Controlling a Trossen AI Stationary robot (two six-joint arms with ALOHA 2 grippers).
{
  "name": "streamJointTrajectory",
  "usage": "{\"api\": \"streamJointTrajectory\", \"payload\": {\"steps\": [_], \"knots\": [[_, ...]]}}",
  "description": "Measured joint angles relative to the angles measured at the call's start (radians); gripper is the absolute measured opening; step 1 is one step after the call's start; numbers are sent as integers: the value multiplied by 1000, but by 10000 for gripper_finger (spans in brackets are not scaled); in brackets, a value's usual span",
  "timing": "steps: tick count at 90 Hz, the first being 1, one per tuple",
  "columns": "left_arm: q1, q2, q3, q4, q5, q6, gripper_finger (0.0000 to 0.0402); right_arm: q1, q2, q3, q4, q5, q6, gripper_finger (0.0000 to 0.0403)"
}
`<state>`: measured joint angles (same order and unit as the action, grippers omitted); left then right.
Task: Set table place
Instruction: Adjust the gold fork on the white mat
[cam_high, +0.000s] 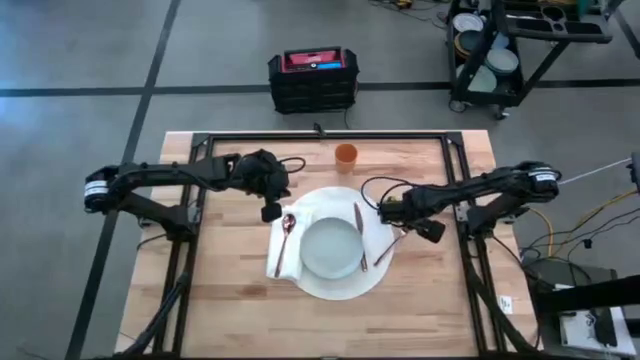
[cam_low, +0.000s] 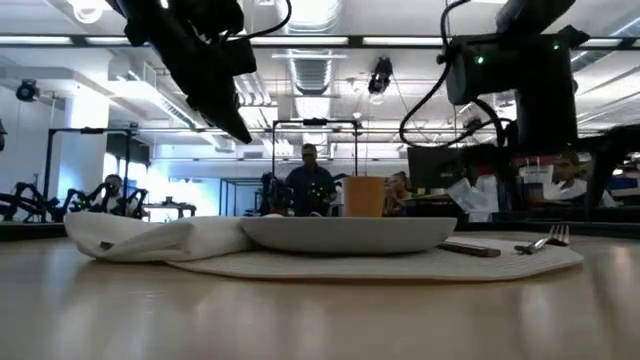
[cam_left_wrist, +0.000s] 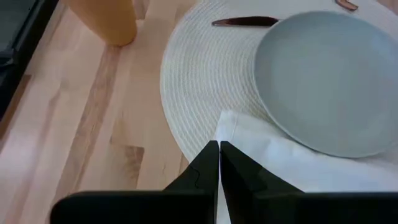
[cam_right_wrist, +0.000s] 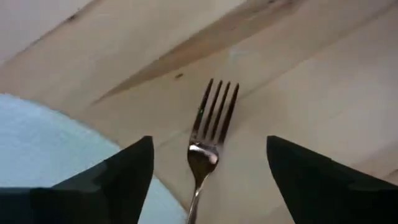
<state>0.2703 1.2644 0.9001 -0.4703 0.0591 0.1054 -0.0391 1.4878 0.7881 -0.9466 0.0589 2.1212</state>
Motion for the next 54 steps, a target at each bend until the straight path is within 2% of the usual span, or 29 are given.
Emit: {"api": "streamJointTrajectory", "payload": {"steps": [30, 39, 54], "knots": [[0, 0, 0, -6, 0, 9, 0, -64, 116, 5, 29, -53, 2, 254], [0, 0, 0, -7, 0, 9, 0, -73, 129, 6, 34, -66, 8, 218], [0, 0, 0, -4, 0, 9, 0, -77, 137, 2, 34, -67, 26, 130]]}}
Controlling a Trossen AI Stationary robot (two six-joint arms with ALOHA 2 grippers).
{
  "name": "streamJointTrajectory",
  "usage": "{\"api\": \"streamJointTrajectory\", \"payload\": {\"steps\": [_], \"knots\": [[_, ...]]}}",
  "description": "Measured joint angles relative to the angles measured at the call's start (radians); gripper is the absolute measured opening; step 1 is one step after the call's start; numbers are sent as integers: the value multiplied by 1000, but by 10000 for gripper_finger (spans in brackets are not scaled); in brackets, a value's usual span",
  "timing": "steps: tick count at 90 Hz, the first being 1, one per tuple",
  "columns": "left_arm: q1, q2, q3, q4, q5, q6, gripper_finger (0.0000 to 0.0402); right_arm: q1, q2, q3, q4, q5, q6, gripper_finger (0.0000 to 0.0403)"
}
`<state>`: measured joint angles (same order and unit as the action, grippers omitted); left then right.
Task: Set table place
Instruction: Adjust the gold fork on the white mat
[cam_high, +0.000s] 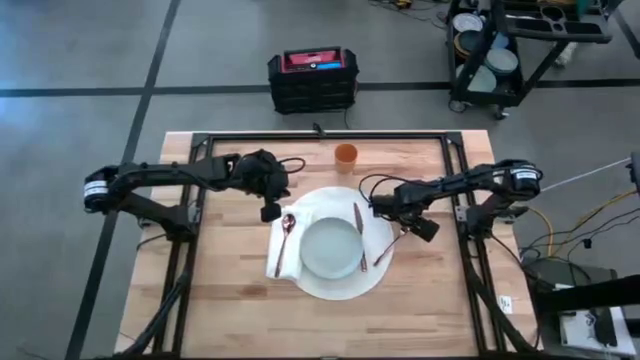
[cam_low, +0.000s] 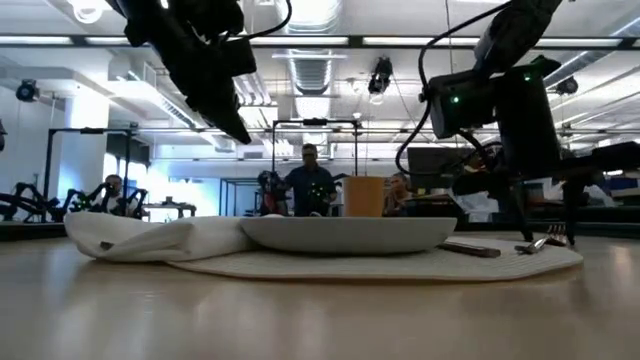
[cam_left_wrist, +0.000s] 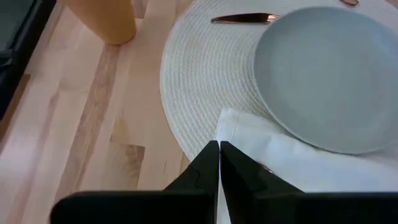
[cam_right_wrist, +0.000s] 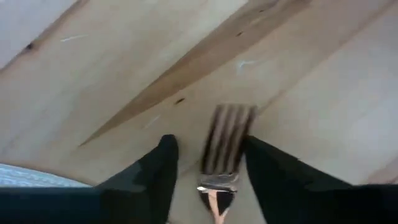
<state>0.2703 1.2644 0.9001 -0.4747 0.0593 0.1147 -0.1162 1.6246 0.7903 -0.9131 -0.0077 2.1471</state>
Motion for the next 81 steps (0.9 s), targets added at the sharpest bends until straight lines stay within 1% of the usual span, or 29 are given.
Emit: {"api": "streamJointTrajectory", "payload": {"steps": [9, 16, 31, 43, 63, 81], "knots": [[0, 0, 0, 2, 0, 0, 0, -3, 0, -2, 4, 12, -2, 81], [0, 0, 0, 3, 0, 0, 0, -2, 0, -2, 3, 23, -9, 60], [0, 0, 0, 3, 0, 0, 0, -2, 0, -2, 1, 25, -20, 60], [0, 0, 0, 3, 0, 0, 0, -2, -6, -3, 0, 25, -29, 70], [0, 0, 0, 5, 0, -13, 0, -2, -45, -8, -2, 38, -58, 61], [0, 0, 0, 10, 0, -22, 0, -2, -63, -6, -3, 57, -100, 73]]}}
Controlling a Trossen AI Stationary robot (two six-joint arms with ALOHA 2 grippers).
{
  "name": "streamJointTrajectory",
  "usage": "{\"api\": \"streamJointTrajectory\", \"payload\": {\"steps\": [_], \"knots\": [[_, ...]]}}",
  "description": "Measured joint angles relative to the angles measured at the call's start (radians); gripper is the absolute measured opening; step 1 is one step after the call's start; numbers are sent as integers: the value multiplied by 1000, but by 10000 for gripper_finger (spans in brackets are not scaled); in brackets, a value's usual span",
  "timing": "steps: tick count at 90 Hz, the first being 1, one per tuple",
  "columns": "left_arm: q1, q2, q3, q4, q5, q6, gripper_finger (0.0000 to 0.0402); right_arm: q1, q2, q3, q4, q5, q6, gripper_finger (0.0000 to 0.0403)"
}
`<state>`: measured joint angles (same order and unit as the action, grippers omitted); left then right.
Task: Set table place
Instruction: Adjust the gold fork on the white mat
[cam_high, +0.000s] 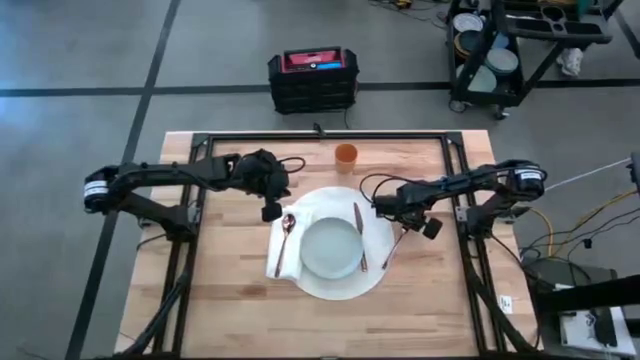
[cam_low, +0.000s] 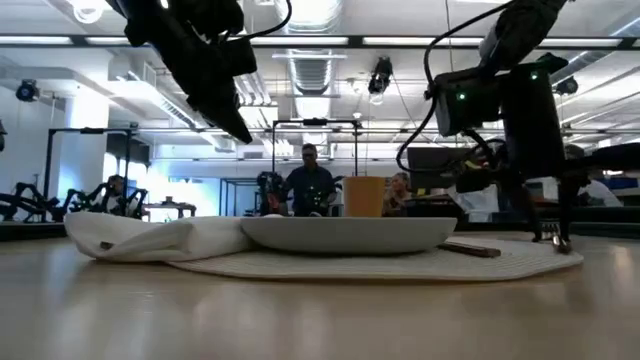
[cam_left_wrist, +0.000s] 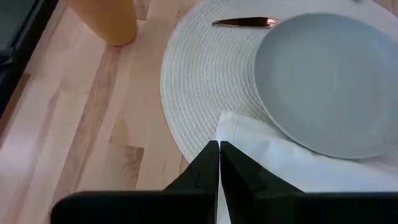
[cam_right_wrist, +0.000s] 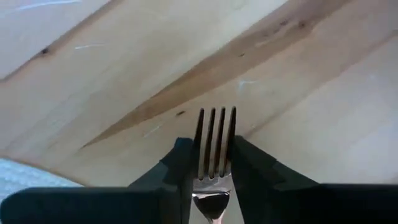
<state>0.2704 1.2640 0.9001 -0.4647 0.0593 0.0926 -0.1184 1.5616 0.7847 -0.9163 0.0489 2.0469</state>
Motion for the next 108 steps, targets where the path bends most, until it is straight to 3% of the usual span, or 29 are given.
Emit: {"api": "streamJointTrajectory", "payload": {"steps": [62, 88, 108], "knots": [[0, 0, 0, 0, 0, -29, 0, 25, 34, 191, 20, 32, -299, 69], [0, 0, 0, -6, 0, -72, 0, 42, 169, 303, 41, 5, -445, 92], [0, 0, 0, -26, 1, -136, 0, 44, 287, 392, 30, -34, -568, 77]]}}
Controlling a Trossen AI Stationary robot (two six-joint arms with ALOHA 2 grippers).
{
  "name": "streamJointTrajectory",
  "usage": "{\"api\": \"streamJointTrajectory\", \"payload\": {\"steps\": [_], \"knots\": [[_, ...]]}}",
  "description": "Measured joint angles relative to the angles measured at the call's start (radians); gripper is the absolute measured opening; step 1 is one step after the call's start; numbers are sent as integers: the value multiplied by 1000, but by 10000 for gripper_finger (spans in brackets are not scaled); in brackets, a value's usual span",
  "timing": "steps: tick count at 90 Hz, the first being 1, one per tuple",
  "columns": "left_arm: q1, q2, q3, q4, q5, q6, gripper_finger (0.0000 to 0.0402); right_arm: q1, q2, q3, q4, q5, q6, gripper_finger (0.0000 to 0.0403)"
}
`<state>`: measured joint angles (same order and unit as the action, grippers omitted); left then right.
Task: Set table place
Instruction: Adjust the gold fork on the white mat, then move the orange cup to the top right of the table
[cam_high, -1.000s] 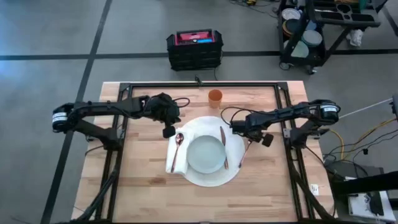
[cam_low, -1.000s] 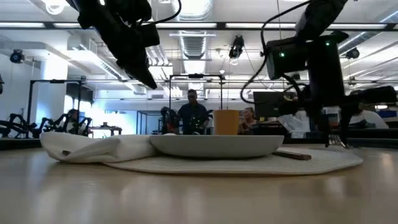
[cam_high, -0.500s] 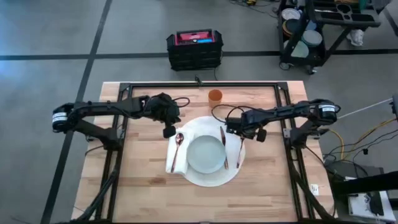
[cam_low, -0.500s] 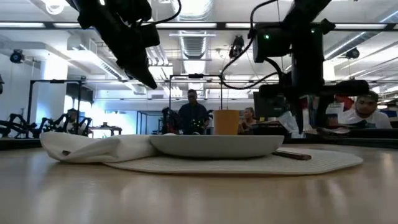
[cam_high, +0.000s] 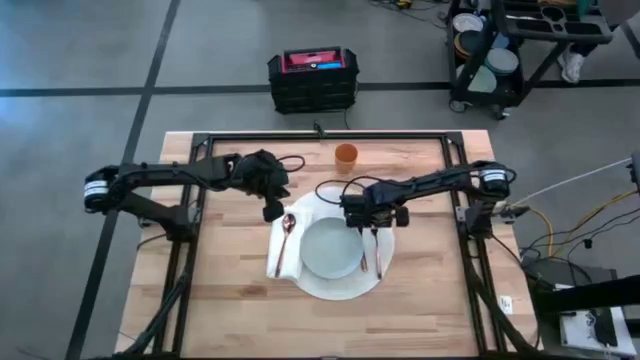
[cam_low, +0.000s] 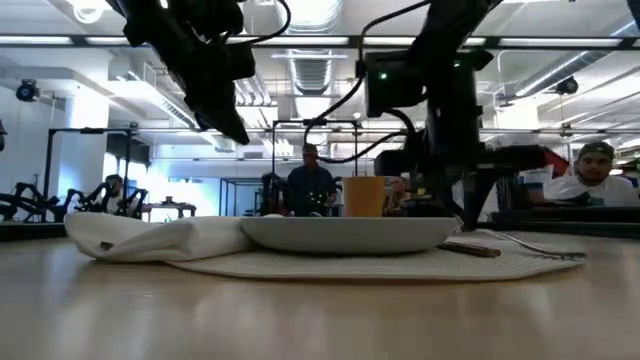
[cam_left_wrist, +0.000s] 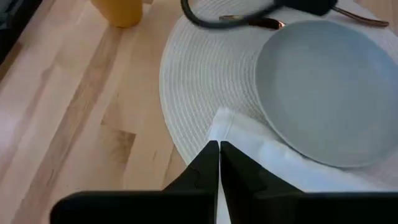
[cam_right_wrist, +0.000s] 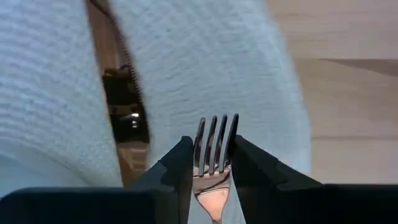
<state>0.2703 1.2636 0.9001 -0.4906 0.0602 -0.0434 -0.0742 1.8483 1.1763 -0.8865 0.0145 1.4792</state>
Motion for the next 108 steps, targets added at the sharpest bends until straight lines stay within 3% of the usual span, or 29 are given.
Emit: {"api": "streamJointTrajectory", "payload": {"steps": [13, 52, 63, 88, 97, 108], "knots": [[0, 0, 0, -7, 1, -1, 0, 0, 22, 29, 1, 0, -54, 75], [0, 0, 0, -7, 1, 0, 0, 0, 11, 21, -34, 14, -39, 134], [0, 0, 0, -7, 1, 0, 0, -18, -31, 41, -37, 104, -41, 136], [0, 0, 0, -6, 1, -3, 0, -205, -210, 130, -40, 390, -158, 110], [-1, 0, 0, -6, 1, -27, 0, -306, -212, 162, 16, 383, -291, 103], [-1, 0, 0, -7, 1, -52, 0, -393, -175, 194, 130, 278, -414, 101]]}}
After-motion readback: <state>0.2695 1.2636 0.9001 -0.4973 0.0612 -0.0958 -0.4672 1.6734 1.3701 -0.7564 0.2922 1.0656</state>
